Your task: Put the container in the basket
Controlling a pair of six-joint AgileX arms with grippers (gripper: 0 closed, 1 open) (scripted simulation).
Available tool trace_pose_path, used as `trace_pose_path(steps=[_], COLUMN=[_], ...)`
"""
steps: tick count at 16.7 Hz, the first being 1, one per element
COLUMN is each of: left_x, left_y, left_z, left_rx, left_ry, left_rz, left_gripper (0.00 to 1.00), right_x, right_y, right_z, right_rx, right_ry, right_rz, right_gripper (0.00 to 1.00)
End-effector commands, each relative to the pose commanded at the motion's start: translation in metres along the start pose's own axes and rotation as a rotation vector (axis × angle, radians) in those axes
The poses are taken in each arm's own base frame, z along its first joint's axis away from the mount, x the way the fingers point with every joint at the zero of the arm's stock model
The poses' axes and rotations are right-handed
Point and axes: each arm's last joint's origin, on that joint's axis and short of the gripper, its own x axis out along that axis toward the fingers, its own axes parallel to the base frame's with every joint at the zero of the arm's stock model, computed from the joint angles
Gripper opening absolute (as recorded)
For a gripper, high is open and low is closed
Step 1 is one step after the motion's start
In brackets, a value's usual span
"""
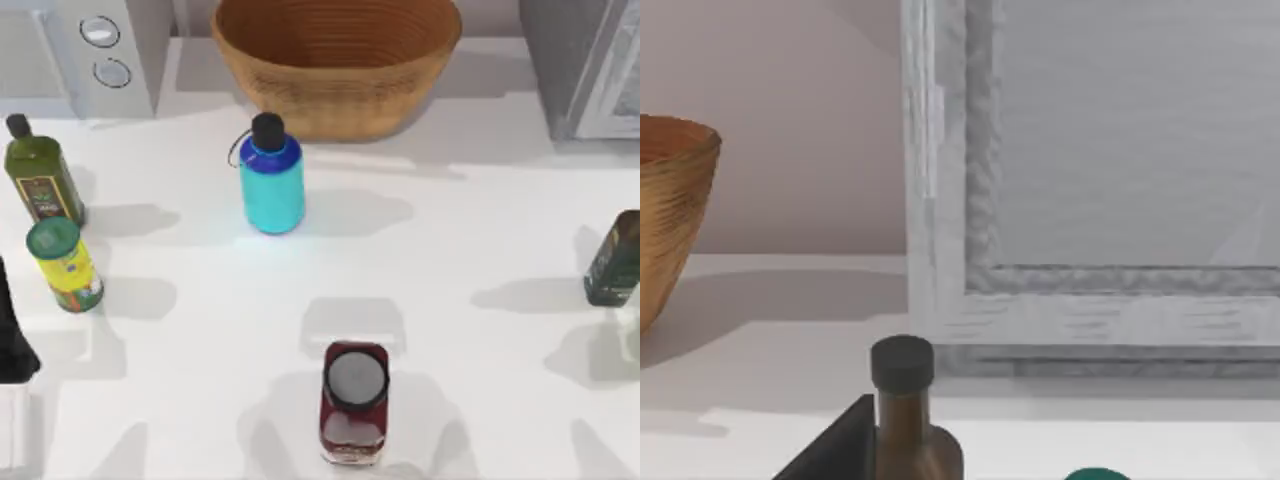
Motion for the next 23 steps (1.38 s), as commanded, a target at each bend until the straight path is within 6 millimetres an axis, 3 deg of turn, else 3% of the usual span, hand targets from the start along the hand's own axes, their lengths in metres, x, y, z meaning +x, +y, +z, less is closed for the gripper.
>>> trace_pose_path(steps=[5,14,18,23], left_x=[0.004,0.031,0.054,0.1], left_y=[-0.005,-0.045,-0.063,-0.077], left_z=[-0.006,-0.04,-0.059,-0.096], left_rx=[0.007,0.026,0.004,-0.044], left_ry=[0.035,0.31,0.438,0.496], left_rz=[-0.068,-0.543,-0.678,-0.746], left_gripper=[1.0,1.0,1.0,1.0], right_x=[0.0,0.0,0.0,0.0], right_y=[0.0,0.0,0.0,0.0], right_z=[0.0,0.0,0.0,0.0], right_rx=[0.0,0.0,0.0,0.0], right_ry=[0.0,0.0,0.0,0.0], right_rz=[0.0,0.0,0.0,0.0], right_gripper=[1.0,1.0,1.0,1.0])
